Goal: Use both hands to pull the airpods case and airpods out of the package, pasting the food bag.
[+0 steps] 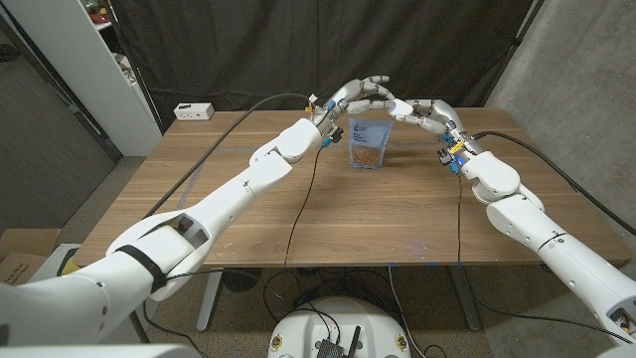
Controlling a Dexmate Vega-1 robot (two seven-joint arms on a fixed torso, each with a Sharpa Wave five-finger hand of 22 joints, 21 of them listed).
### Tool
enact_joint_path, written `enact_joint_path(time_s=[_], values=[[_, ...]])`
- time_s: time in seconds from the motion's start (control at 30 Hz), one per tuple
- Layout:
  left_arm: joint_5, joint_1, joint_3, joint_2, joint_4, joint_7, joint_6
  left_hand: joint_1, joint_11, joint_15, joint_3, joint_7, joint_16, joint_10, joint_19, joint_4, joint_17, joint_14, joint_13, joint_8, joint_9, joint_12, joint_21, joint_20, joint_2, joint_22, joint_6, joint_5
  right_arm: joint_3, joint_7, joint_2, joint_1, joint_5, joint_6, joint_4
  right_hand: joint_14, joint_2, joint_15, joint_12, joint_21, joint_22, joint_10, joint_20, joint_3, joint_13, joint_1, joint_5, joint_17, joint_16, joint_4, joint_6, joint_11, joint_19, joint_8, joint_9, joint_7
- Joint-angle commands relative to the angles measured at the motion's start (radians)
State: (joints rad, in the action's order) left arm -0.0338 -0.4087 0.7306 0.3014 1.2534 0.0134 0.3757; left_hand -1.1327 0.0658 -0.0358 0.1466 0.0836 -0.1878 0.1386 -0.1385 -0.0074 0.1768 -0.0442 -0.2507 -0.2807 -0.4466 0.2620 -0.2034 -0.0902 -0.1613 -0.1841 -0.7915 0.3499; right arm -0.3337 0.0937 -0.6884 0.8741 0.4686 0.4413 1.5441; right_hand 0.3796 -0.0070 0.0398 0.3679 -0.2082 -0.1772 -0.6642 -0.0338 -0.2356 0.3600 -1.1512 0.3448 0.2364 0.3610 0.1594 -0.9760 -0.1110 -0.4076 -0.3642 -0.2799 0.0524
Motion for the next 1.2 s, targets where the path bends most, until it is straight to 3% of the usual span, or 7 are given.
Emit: enact_joint_path(time_s=[0.03,0.1,0.33,0.73,0.93,1.13,1.2], values=[[-0.015,0.015,0.009,0.007,-0.023,0.057,0.030,0.058,-0.001,-0.024,0.023,-0.010,0.003,-0.006,0.008,0.022,0.003,0.009,-0.001,0.026,0.006,-0.005,0.000,0.009,0.036,-0.002,0.039,-0.021,0.008,-0.031,0.000,0.006,-0.043,0.029,-0.016,0.017,-0.018,0.172,0.013,0.004,0.001,-0.024,0.010,-0.008,0.009,-0.009,0.038,0.002,-0.006,-0.002,-0.214,-0.012,-0.006,-0.072,-0.123,-0.100],[-0.015,0.017,0.010,0.012,-0.016,0.067,0.025,0.068,-0.017,-0.019,0.030,-0.015,0.003,-0.011,0.011,0.025,0.003,0.014,0.000,0.033,0.011,-0.007,0.000,0.006,0.043,-0.002,0.043,-0.028,0.009,-0.035,-0.006,0.006,-0.056,0.033,-0.018,0.018,-0.021,0.173,0.013,0.004,0.001,-0.025,0.012,-0.009,0.011,-0.010,0.050,0.002,-0.009,-0.004,-0.214,-0.014,-0.006,-0.071,-0.123,-0.100],[-0.019,0.022,0.015,0.016,-0.007,0.095,0.018,0.080,-0.028,-0.008,0.040,-0.019,0.003,-0.020,0.014,0.029,0.003,0.020,0.000,0.051,0.020,-0.010,0.000,-0.003,0.051,-0.002,0.066,-0.033,0.013,-0.045,-0.023,0.002,-0.102,0.058,-0.026,0.022,-0.032,0.177,0.013,0.006,0.001,-0.029,0.017,-0.014,0.018,-0.015,0.092,0.004,-0.016,-0.008,-0.211,-0.024,-0.004,-0.061,-0.122,-0.109],[-0.024,0.016,0.015,0.025,0.017,0.118,0.022,0.068,-0.009,-0.012,0.041,0.005,0.000,-0.008,0.008,0.022,0.002,0.015,0.001,0.053,0.029,-0.005,-0.002,-0.001,0.052,-0.001,0.049,-0.029,0.023,-0.068,-0.046,0.001,-0.148,0.059,-0.024,0.032,-0.072,0.176,0.014,0.007,-0.001,-0.040,0.022,-0.022,0.033,-0.027,0.167,0.011,-0.025,-0.007,-0.215,-0.038,0.002,-0.032,-0.103,-0.139],[-0.026,0.016,0.009,0.029,0.019,0.121,0.031,0.064,-0.011,-0.015,0.042,0.004,-0.002,0.008,0.003,0.019,0.002,0.008,0.001,0.052,0.033,0.002,-0.005,-0.003,0.051,-0.001,0.037,-0.027,0.026,-0.072,-0.060,-0.003,-0.162,0.045,-0.017,0.032,-0.064,0.175,0.014,0.007,-0.001,-0.045,0.022,-0.022,0.037,-0.028,0.182,0.016,-0.027,-0.015,-0.202,-0.038,0.004,-0.031,-0.113,-0.128],[-0.022,0.016,0.008,0.034,0.025,0.125,0.023,0.062,-0.004,-0.016,0.044,0.002,-0.004,0.012,-0.005,0.019,0.002,0.000,0.001,0.054,0.037,0.003,-0.007,-0.003,0.050,-0.002,0.031,-0.025,0.024,-0.065,-0.063,-0.008,-0.153,0.030,-0.011,0.034,-0.057,0.175,0.016,0.006,-0.001,-0.054,0.020,-0.019,0.042,-0.023,0.195,0.019,-0.029,-0.025,-0.184,-0.035,0.003,-0.030,-0.127,-0.139],[-0.027,0.015,0.007,0.033,0.020,0.127,0.027,0.061,-0.003,-0.017,0.044,0.003,-0.004,0.014,-0.006,0.018,0.002,0.000,0.001,0.054,0.037,0.004,-0.008,-0.001,0.050,-0.002,0.029,-0.024,0.023,-0.059,-0.064,-0.009,-0.142,0.020,-0.007,0.039,-0.059,0.175,0.019,0.005,-0.001,-0.063,0.017,-0.019,0.045,-0.027,0.202,0.021,-0.030,-0.024,-0.190,-0.032,0.002,-0.034,-0.132,-0.120]])
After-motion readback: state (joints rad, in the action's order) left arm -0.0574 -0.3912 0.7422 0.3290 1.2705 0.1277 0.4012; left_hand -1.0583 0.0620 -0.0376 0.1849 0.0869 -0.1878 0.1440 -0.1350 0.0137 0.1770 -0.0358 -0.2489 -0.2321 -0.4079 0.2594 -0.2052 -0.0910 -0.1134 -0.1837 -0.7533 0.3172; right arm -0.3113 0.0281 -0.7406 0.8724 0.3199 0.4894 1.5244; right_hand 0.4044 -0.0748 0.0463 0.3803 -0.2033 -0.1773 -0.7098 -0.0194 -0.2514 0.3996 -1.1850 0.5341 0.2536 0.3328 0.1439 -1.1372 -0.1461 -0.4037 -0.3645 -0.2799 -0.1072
